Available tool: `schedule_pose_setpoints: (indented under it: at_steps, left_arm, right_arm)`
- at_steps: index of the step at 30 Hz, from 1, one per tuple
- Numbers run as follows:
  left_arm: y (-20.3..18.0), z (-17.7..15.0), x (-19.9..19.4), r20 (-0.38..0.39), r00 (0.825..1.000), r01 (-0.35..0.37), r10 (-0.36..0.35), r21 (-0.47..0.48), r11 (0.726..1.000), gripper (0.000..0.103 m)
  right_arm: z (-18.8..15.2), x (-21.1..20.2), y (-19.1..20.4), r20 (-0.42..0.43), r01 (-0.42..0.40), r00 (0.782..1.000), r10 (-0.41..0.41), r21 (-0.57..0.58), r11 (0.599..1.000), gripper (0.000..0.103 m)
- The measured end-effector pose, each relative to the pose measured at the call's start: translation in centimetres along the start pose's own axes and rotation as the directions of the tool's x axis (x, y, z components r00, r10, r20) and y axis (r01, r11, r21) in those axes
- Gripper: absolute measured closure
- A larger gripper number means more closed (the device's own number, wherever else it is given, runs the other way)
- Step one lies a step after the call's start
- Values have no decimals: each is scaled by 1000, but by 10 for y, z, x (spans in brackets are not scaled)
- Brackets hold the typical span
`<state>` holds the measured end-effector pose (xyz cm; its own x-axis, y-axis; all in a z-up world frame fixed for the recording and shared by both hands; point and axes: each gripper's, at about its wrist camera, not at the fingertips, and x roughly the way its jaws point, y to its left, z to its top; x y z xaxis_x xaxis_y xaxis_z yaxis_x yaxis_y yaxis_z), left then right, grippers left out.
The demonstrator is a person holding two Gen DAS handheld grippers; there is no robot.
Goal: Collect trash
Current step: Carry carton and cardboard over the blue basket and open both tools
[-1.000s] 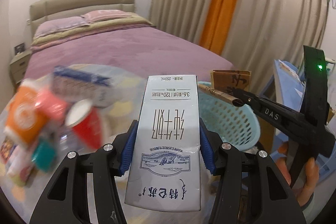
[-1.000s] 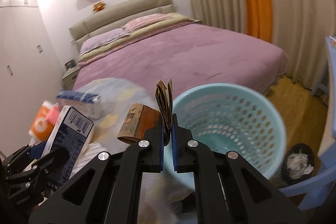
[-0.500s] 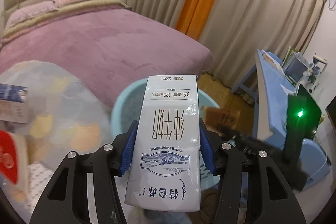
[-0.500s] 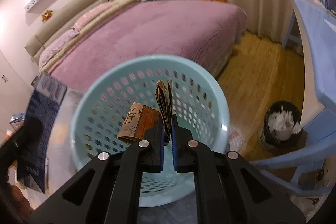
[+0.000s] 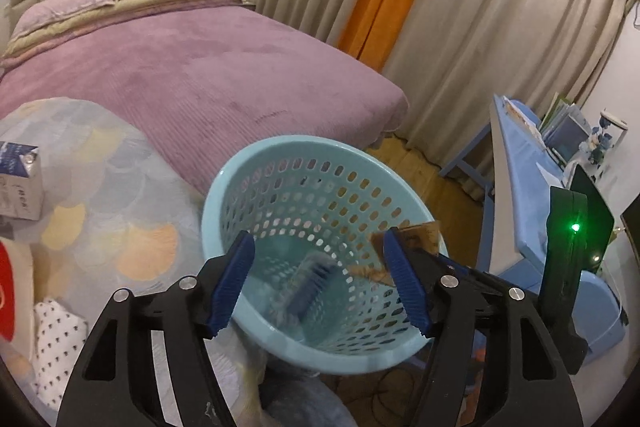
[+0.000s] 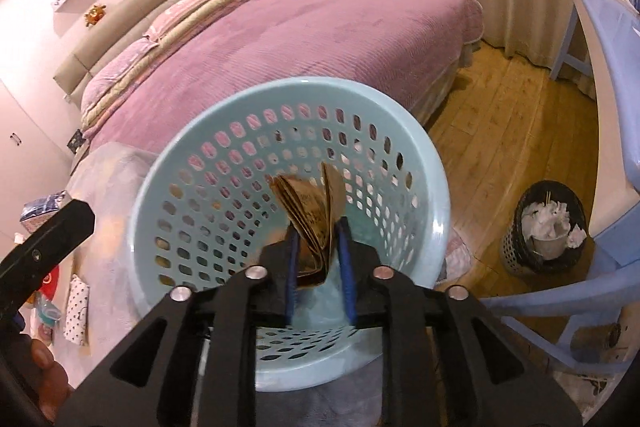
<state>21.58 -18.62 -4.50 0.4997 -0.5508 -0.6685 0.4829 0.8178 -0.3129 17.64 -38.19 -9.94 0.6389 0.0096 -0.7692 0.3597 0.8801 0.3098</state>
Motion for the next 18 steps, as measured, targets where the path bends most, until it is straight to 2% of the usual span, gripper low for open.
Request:
schedule_pose_setpoints:
  at_steps: [3, 5, 6, 7, 14, 18]
  left_arm:
    - [2, -3, -13, 24, 1000, -13, 14, -5, 1000, 35]
    - [3, -5, -21, 38, 999, -16, 16, -11, 1000, 35]
    - [5, -5, -26, 48, 999, -18, 19, -15, 1000, 35]
    - [5, -6, -31, 58, 998, -21, 22, -17, 1000, 35]
    - [24, -12, -80, 147, 987, -66, 71, -37, 997, 32]
    - [47, -14, -117, 207, 971, -109, 122, -71, 991, 32]
  right_arm:
    - [0, -8, 4, 20, -1, 1000, 1, -7, 1000, 75]
    - [0, -10, 5, 28, 2, 1000, -2, -8, 1000, 65]
    - [0, -12, 5, 33, 3, 999, -3, -7, 1000, 57]
    - [0, -15, 7, 42, 3, 999, -3, -8, 1000, 54]
    - [-3, -32, 24, 68, -24, 997, 26, -40, 999, 54]
    - [-8, -47, 47, 101, -61, 992, 71, -95, 994, 54]
